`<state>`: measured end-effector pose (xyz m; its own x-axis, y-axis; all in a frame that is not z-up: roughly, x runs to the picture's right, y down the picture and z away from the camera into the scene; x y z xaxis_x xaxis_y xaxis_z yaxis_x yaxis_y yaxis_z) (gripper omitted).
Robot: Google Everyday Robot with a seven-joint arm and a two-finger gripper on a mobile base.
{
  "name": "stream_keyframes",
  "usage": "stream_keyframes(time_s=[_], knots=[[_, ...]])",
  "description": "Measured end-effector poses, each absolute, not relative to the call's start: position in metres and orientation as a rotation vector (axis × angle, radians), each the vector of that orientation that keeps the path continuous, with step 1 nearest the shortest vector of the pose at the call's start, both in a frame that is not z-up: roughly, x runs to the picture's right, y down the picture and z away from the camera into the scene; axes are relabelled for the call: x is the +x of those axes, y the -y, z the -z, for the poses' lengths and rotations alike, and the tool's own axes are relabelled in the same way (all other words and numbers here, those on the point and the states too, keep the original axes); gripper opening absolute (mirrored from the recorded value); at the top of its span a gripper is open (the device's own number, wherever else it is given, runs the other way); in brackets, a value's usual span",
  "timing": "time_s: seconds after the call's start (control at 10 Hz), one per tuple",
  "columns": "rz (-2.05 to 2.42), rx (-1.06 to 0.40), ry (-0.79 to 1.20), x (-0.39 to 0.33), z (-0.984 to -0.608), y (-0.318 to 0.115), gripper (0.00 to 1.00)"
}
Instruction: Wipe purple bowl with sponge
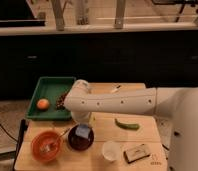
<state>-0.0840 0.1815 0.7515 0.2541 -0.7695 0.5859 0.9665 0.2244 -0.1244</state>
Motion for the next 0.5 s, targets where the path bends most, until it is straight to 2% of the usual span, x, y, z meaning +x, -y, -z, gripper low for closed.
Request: stream_keyframes(time_s=[0.5], knots=[[1.363,-0.526,0.544,-0.123,-0.745,-0.195,0.02]])
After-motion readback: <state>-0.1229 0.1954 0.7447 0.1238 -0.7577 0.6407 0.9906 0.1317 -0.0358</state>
